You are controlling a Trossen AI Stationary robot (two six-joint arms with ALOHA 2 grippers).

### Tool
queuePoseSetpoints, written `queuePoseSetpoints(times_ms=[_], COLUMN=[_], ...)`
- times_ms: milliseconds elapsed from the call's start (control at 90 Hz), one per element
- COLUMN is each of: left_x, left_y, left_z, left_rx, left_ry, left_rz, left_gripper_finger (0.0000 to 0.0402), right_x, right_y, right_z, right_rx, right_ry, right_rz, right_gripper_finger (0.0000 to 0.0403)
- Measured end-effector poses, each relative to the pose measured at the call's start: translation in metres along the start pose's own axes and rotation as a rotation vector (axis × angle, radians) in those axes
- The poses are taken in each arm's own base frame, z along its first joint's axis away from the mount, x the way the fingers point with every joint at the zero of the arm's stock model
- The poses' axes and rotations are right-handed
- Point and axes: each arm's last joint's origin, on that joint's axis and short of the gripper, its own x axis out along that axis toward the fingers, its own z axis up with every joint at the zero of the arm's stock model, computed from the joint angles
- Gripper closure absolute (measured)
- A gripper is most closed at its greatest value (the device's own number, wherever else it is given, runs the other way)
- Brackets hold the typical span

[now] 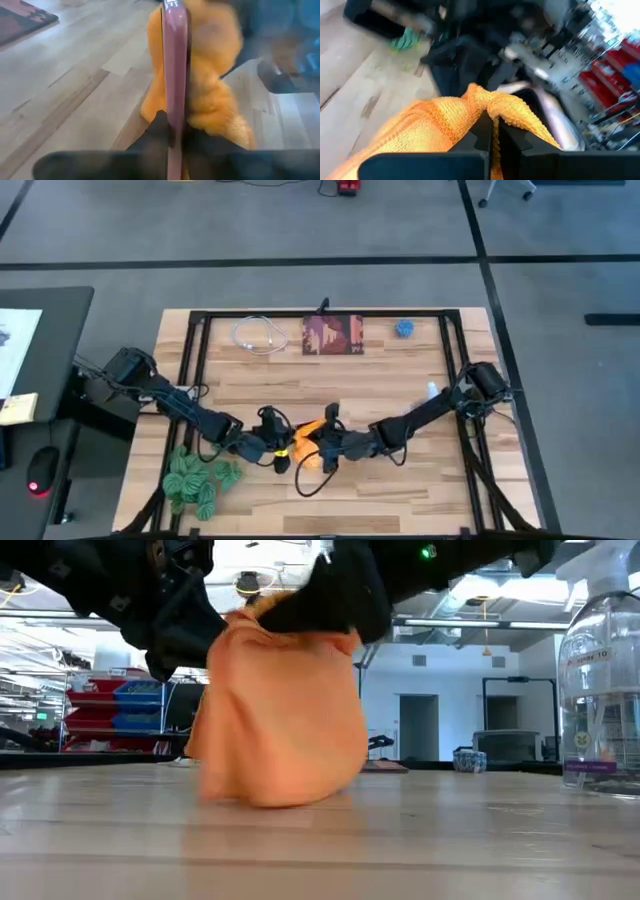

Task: Apply microfiber cloth
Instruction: Wipe the front of the pink cellphone using microfiber cloth

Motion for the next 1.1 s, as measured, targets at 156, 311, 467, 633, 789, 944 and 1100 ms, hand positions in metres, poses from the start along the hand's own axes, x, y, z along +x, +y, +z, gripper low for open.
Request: queuePoseSetpoints(times_ms=[156,311,467,633,789,944,1100], left_x=[0.0,0.0,0.0,-0.002,-0.002,-0.002,-0.001], left_y=[0.0,0.0,0.0,-0.006,-0.004,-0.003,-0.001], left_z=[0.0,0.0,0.0,0.004,0.003,0.004,0.006], left_rx=[0.005,0.008,0.009,-0.018,-0.008,-0.038,-0.122], left_ry=[-0.002,-0.01,-0.014,-0.013,-0.018,-0.051,-0.095], left_rz=[0.004,0.013,0.012,-0.059,-0.025,0.012,0.064], left_gripper_finger=[0.0395,0.0395,0.0395,0.0395,0.0395,0.0395,0.0395], right_x=[-0.001,-0.002,-0.004,-0.009,-0.021,-0.045,-0.062], right_y=[0.004,0.007,0.009,0.015,0.028,0.04,0.043], right_z=[-0.006,-0.015,-0.023,-0.032,-0.022,-0.01,-0.004], right_rx=[-0.004,-0.012,-0.008,-0.032,-0.048,-0.099,-0.075], right_ry=[0.052,0.126,0.198,0.269,0.224,0.182,0.187], right_rz=[0.016,0.038,0.054,0.03,0.01,0.066,0.142], right_gripper_finger=[0.0403,0.0403,0.0403,0.0403,0.0403,0.0403,0.0403])
